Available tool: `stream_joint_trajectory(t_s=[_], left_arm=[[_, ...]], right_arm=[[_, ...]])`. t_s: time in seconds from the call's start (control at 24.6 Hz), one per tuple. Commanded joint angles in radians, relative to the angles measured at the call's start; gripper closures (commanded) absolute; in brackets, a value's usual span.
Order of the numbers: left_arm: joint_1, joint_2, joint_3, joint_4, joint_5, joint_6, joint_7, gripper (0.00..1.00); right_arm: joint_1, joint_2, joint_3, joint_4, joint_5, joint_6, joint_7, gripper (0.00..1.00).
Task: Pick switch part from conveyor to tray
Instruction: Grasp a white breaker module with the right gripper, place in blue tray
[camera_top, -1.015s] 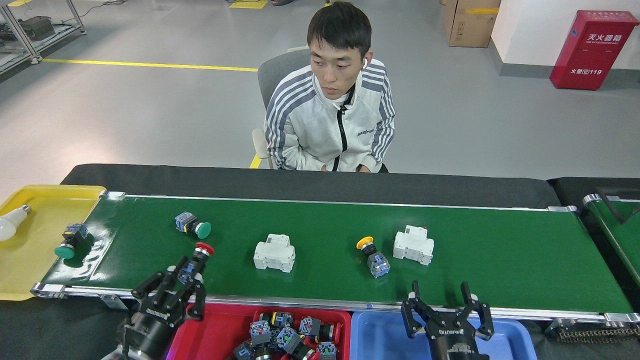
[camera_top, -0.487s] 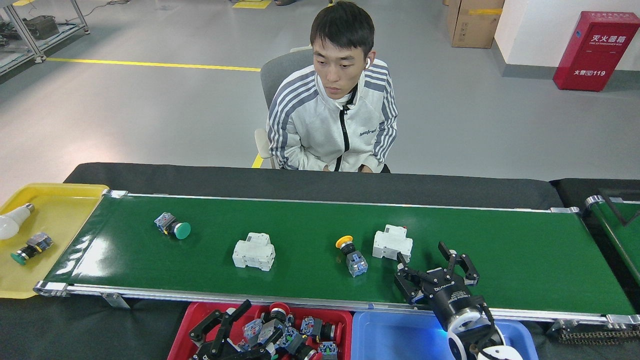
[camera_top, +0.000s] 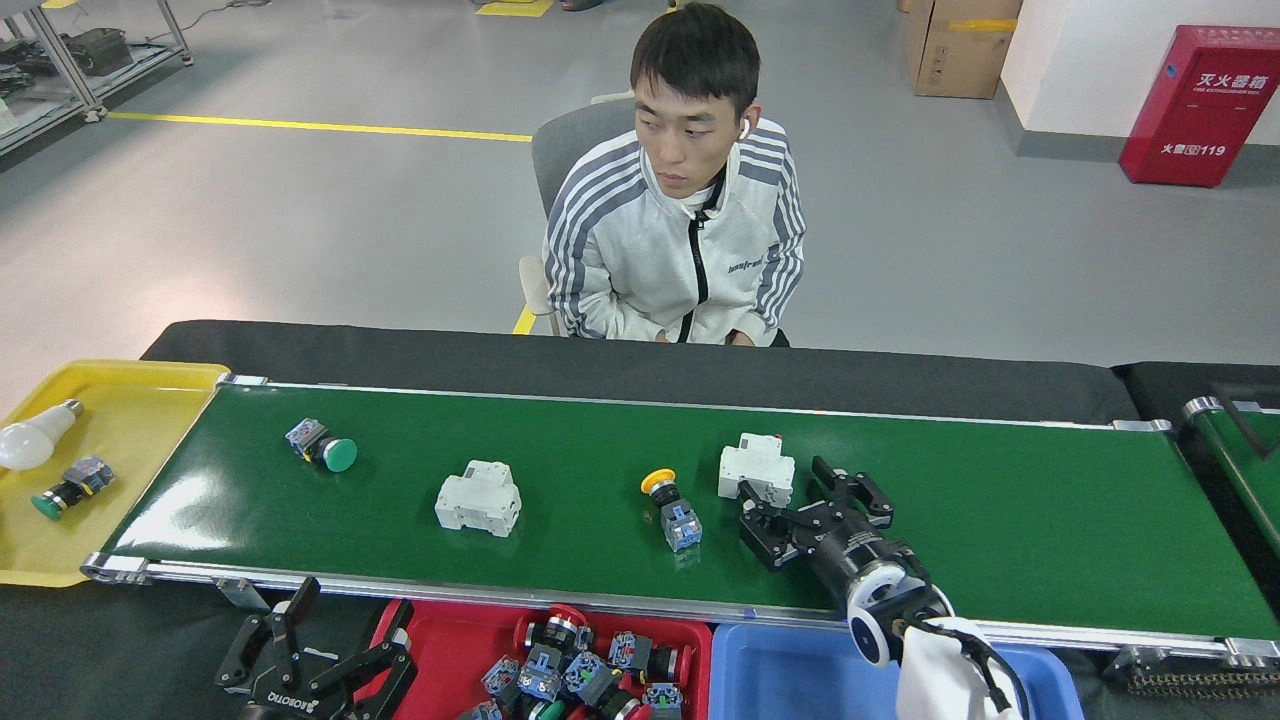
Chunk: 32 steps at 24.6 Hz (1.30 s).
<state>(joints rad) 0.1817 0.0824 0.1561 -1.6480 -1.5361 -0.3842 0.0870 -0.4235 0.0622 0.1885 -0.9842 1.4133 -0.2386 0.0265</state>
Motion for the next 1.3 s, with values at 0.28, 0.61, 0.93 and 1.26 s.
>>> stream_joint_trajectory(t_s=[0.28,0.61,0.93,1.26], left_arm=[[-0.169,-0.012,-0.029,0.129,-0.009,0.018,-0.082,0.00],[-0.309,-0.009,-0.050,0.303,-0.010,0.047,-0.098,0.00],[-0.372,0.008,-0.046,0.409,-0.010,0.131,-0.098,0.00],[-0.495,0.045,-0.046,0.591,-0.009,0.237,-0.089,0.00]], right_arm=[[-0.103,0.076,0.012,0.102,0.062,-0.002,0.033,0.96],[-0.058,0.073,0.012,-0.030,0.056,-0.034,0.026,0.98],[0.328,-0.134,-0.150,-0.533,-0.093,-0.547,0.026,0.98],[0.637,-0.191,-0.506,-0.620,-0.198,-0.547,0.032,0.66]])
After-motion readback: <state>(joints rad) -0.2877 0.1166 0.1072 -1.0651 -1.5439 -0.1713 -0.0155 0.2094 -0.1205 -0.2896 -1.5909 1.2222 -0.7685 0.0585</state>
